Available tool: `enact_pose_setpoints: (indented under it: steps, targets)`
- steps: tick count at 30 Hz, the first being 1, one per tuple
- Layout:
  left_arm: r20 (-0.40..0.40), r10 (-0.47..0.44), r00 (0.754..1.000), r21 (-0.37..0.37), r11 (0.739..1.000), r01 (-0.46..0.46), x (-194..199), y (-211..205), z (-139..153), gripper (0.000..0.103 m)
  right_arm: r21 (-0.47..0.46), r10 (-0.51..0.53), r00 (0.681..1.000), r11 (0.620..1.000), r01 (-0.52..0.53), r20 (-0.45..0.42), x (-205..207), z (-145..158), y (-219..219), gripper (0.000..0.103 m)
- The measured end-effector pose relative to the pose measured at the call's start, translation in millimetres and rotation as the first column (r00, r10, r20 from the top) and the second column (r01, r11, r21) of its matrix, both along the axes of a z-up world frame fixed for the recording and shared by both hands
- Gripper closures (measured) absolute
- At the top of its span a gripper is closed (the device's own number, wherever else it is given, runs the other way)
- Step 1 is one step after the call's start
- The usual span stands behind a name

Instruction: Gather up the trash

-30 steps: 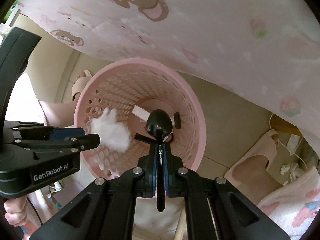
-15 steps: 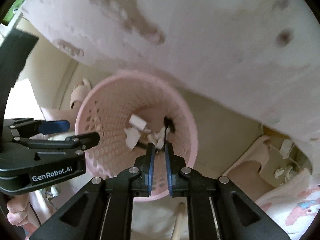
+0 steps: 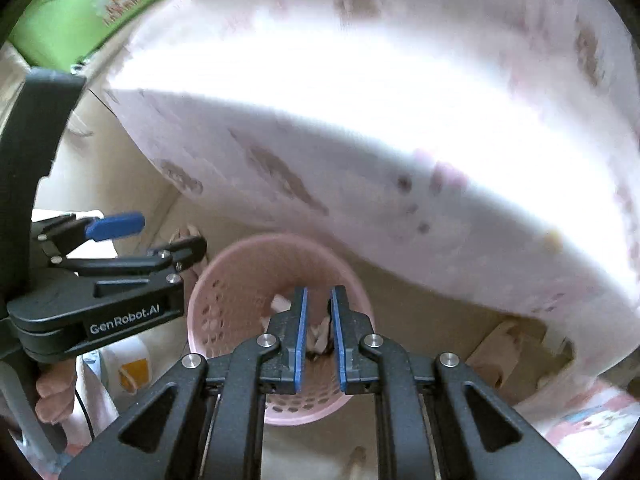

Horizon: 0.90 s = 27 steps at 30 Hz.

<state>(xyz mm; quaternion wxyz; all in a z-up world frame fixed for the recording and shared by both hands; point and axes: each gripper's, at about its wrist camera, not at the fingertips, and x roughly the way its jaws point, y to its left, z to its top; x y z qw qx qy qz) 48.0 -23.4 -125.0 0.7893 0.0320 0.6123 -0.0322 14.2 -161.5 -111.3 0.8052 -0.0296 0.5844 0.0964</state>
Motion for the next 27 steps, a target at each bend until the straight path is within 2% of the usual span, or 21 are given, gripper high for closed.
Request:
enact_pose_setpoints:
  steps: [2, 4, 7, 9, 14, 17, 21, 22, 24, 25, 26, 27]
  targets:
    - [0.141, -0.029, 0.990, 0.035, 0.999, 0.024, -4.9, -3.7, 26.2, 0.021, 0.003, -0.005, 0.998, 1.000, 0.005, 0.061, -4.6, 17.5, -2.6, 0.090]
    - [0.249, -0.046, 0.967, 0.055, 0.998, 0.033, -10.3, -5.5, 47.2, 0.020, 0.011, -0.026, 0.995, 1.000, 0.025, 0.097, -7.2, 29.3, -7.6, 0.090]
    - [0.354, -0.041, 0.934, 0.025, 0.999, 0.034, -18.9, -2.0, 70.3, 0.017, 0.000, -0.068, 0.985, 0.998, 0.068, 0.161, -12.0, 46.1, -16.6, 0.090]
    - [0.398, -0.032, 0.917, -0.006, 0.999, 0.038, -22.6, 0.3, 81.9, 0.011, -0.008, -0.087, 0.974, 0.996, 0.090, 0.211, -16.5, 58.4, -23.1, 0.090]
    - [0.492, -0.040, 0.870, -0.029, 0.998, 0.062, -31.3, 1.1, 101.1, 0.009, -0.023, -0.124, 0.941, 0.990, 0.138, 0.315, -29.4, 80.4, -34.9, 0.090]
    - [0.544, -0.037, 0.838, -0.034, 0.997, 0.066, -35.9, -0.1, 113.3, 0.009, -0.010, -0.138, 0.929, 0.989, 0.151, 0.342, -35.9, 90.6, -38.1, 0.090]
    - [0.577, -0.033, 0.816, -0.043, 0.997, 0.071, -39.9, 0.9, 118.7, 0.007, 0.007, -0.155, 0.914, 0.986, 0.165, 0.375, -40.1, 100.1, -39.2, 0.090]
    - [0.582, -0.032, 0.813, -0.047, 0.996, 0.073, -40.9, 0.6, 119.8, 0.006, -0.001, -0.155, 0.904, 0.986, 0.169, 0.400, -42.1, 103.9, -39.5, 0.086]
    - [0.577, -0.041, 0.816, -0.054, 0.995, 0.087, -40.7, -0.8, 119.9, 0.001, 0.005, -0.155, 0.891, 0.986, 0.169, 0.428, -43.0, 106.4, -41.6, 0.062]
    - [0.572, -0.049, 0.819, -0.054, 0.994, 0.097, -40.5, -2.7, 118.6, 0.001, 0.012, -0.161, 0.882, 0.985, 0.174, 0.443, -42.9, 108.1, -43.4, 0.041]
    - [0.571, -0.051, 0.819, -0.054, 0.994, 0.100, -40.8, -3.9, 117.6, 0.001, 0.024, -0.181, 0.864, 0.981, 0.193, 0.470, -44.5, 110.4, -46.6, 0.037]
    - [0.572, -0.053, 0.818, -0.052, 0.993, 0.101, -42.0, -5.6, 117.4, 0.001, 0.028, -0.190, 0.856, 0.979, 0.201, 0.482, -45.2, 112.3, -49.3, 0.036]
